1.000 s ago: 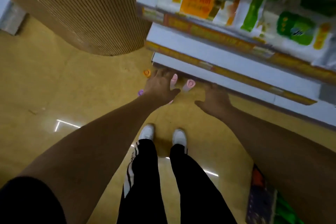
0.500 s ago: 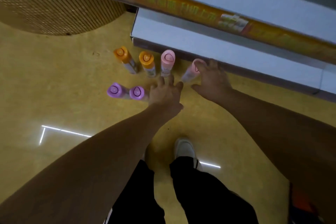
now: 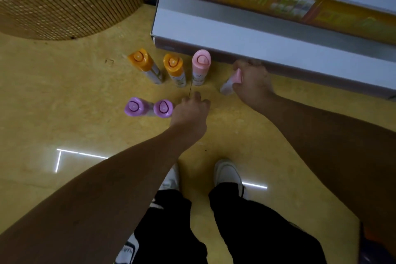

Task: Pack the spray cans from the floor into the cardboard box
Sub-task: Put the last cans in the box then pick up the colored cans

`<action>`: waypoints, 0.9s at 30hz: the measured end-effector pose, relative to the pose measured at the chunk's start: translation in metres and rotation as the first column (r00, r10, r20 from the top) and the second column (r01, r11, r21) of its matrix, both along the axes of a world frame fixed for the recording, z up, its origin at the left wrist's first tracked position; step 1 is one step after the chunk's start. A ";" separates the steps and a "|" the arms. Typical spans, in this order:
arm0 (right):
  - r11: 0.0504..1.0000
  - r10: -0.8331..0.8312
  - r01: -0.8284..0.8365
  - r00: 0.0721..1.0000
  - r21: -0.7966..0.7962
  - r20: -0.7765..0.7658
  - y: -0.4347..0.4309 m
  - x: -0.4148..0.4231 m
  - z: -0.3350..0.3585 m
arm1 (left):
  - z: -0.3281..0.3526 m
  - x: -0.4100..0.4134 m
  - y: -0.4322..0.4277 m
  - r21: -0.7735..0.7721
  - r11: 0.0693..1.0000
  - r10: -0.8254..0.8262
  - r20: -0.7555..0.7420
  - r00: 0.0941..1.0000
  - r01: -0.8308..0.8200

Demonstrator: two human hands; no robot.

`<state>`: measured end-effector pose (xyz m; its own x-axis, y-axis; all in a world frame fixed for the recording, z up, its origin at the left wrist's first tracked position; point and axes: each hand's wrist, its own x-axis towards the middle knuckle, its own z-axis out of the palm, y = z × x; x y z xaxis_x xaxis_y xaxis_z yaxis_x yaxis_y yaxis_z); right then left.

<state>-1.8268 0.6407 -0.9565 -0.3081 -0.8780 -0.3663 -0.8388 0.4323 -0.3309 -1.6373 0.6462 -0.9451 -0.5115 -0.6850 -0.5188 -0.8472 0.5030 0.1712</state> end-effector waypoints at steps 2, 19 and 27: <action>0.999 -0.034 0.035 0.999 -0.024 0.031 0.016 0.004 0.035 | 0.037 0.005 0.003 -0.003 1.000 -0.023 -0.020 1.000 0.023; 0.959 -0.277 0.280 0.960 -0.045 0.048 0.162 0.008 0.427 | 0.431 -0.017 0.064 -0.095 0.977 -0.205 -0.154 0.967 0.192; 0.939 -0.299 0.283 0.953 -0.196 -0.054 0.291 -0.035 0.636 | 0.634 -0.073 0.150 -0.357 0.891 -0.408 -0.365 0.837 0.279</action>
